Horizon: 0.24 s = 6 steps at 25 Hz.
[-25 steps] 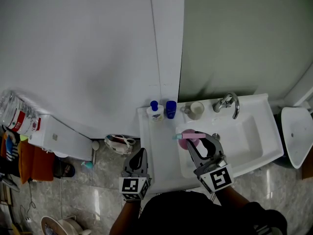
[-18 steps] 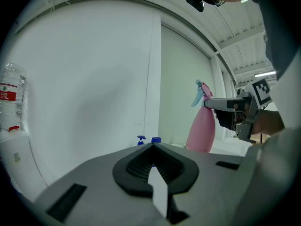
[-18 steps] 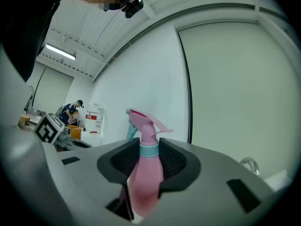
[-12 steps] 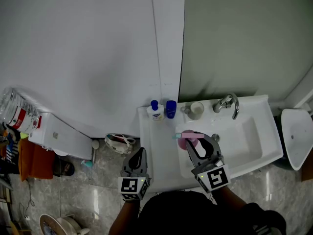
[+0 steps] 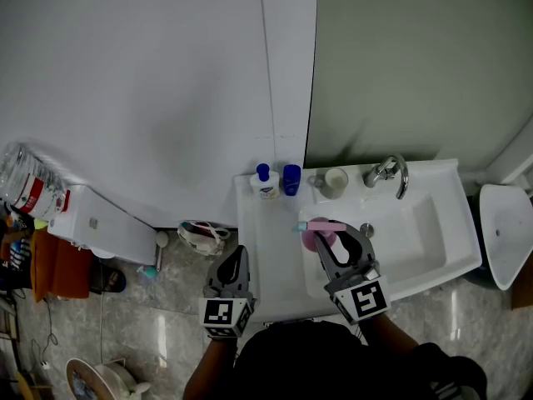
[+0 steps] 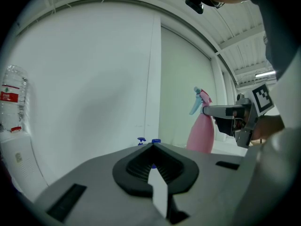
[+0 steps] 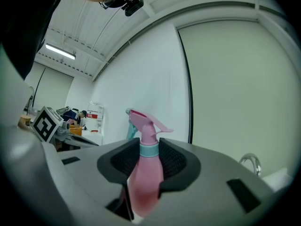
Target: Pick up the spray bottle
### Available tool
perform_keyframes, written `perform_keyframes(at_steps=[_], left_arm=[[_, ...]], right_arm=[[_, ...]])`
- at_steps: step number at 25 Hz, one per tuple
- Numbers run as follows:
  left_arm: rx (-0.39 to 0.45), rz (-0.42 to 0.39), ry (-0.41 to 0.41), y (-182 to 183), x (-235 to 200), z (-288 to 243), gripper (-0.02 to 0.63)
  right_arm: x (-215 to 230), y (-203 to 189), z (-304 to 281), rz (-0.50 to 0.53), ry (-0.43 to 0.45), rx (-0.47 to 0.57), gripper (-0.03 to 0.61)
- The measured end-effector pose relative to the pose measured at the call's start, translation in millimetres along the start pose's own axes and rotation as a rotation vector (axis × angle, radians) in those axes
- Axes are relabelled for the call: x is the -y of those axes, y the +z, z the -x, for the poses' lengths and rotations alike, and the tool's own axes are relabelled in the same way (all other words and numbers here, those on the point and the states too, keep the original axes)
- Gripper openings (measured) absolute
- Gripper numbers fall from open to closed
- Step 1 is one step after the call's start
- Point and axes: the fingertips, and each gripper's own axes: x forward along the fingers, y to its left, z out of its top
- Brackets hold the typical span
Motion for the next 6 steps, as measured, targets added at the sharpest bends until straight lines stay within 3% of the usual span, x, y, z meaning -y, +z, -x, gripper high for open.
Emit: perform_keyframes(at_steps=[6], left_arm=[[-0.025, 0.012, -0.003, -2.7, 3.9, 0.2, -0.003]], right_arm=[[1.2, -0.3, 1.0, -0.003, 0.001, 0.007, 0.129]])
